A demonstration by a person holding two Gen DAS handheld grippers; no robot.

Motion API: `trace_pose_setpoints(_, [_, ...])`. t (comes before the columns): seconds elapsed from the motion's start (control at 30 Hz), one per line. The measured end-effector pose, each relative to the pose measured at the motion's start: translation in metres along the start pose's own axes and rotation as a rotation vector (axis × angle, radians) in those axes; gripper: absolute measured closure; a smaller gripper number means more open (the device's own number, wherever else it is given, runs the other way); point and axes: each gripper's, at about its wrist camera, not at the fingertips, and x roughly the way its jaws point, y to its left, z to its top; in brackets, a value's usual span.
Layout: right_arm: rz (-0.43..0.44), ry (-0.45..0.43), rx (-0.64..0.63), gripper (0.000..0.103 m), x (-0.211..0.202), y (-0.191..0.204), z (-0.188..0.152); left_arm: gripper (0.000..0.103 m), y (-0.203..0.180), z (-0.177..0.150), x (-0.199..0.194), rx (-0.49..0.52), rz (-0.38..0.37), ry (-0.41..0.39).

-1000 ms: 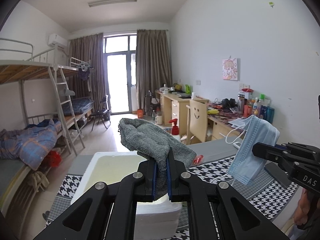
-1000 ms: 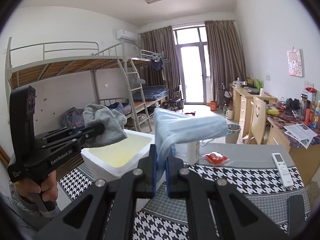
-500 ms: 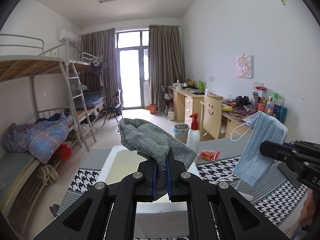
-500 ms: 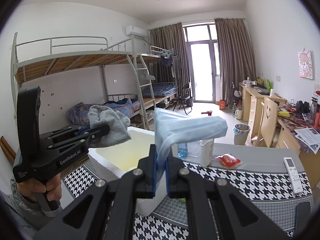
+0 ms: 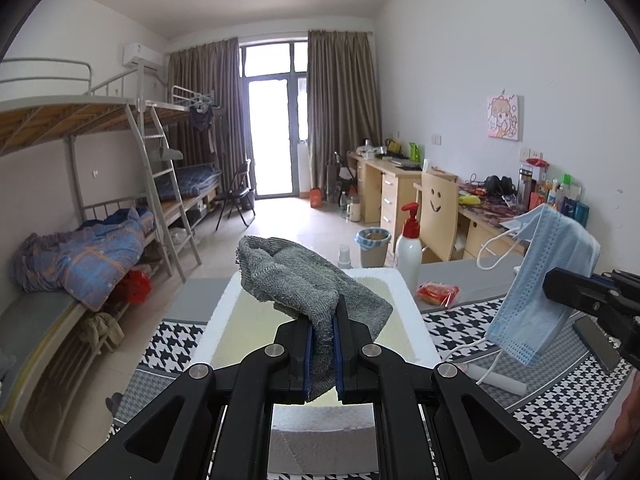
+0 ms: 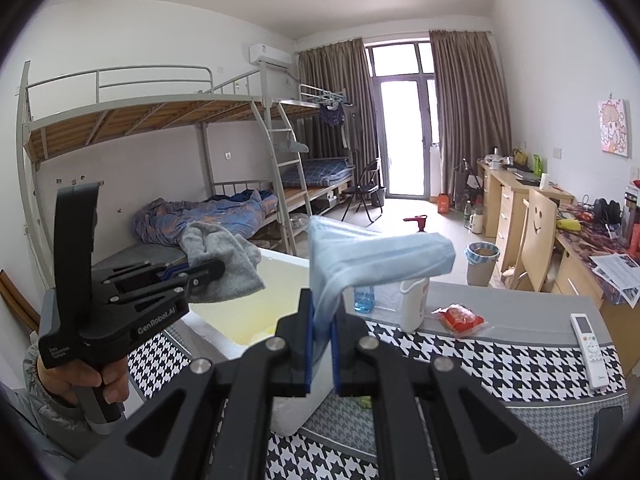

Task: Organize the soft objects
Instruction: 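Lower the grey cloth into the foam box and open the left tool, then lower the blue mask into the foam box and open the right tool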

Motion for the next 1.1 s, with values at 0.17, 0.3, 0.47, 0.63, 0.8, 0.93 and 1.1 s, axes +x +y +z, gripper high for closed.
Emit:
trace_pose_setpoints(0.17, [-0.010,0.006,-0.005,0.093,0.004,0.002,0.001,0.093,0.005,-0.002,0.009,-0.006,0.001,0.023])
trace_pose_setpoints(0.3, [-0.022,0.014,-0.006,0.093,0.008,0.005,0.001,0.077,0.006,-0.003,0.015,0.000,-0.008,0.038])
trace_pose_setpoints(0.47, [-0.033,0.015,-0.001,0.093,0.012,0.007,0.003,0.024,0.008,-0.005,0.009,-0.004,0.003,-0.003])
trace_pose_setpoints(0.63, [-0.036,0.000,-0.004,0.093,0.011,0.010,0.007,0.006,0.010,-0.006,0.003,-0.003,0.011,-0.048])
trace_pose_setpoints(0.8, [-0.031,-0.010,-0.016,0.093,0.012,0.017,0.013,0.002,0.013,-0.006,-0.004,-0.001,0.021,-0.069])
trace_pose_setpoints(0.93, [-0.021,-0.013,-0.032,0.093,0.015,0.022,0.017,0.001,0.020,-0.005,-0.010,-0.018,0.036,-0.083])
trace_pose_setpoints(1.1, [-0.012,-0.015,-0.044,0.093,0.017,0.027,0.021,0.001,0.031,-0.004,-0.013,-0.043,0.068,-0.090])
